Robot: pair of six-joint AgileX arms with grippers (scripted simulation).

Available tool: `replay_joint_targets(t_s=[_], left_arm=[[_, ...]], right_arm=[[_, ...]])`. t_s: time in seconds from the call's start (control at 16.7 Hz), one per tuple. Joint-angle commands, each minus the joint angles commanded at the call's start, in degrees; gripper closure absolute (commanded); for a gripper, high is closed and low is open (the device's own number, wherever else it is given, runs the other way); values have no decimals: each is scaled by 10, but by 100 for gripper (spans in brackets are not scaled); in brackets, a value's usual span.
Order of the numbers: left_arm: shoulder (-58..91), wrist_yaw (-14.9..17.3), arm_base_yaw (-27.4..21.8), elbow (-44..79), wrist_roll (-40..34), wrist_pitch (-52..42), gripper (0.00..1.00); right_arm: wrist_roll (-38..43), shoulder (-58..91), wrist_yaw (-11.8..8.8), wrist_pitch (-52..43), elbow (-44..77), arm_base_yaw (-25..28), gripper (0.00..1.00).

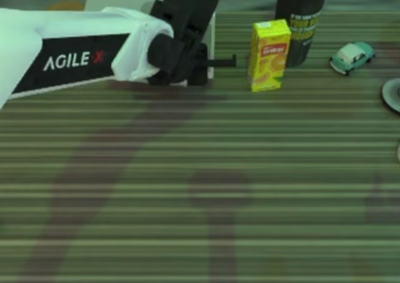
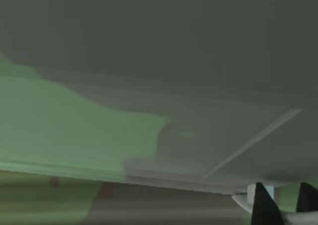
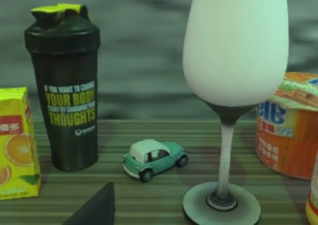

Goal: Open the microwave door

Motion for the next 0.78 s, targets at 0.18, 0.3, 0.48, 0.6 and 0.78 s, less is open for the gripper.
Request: replay_joint_targets(t_s=[0.18, 0.3, 0.48, 0.6, 0.78], left_arm=[[0, 0, 0, 0, 0, 0, 100], [1, 5, -4, 0, -1, 1, 100], [-11, 12, 0, -18, 14, 10, 100], [-21, 20, 3, -30, 25, 19, 100], [-26, 25, 6, -41, 34, 24, 100]], right_arm=[[0, 0, 0, 0, 0, 0, 0], [0, 0, 0, 0, 0, 0, 0], [0, 0, 0, 0, 0, 0, 0], [0, 0, 0, 0, 0, 0, 0], [0, 0, 0, 0, 0, 0, 0]])
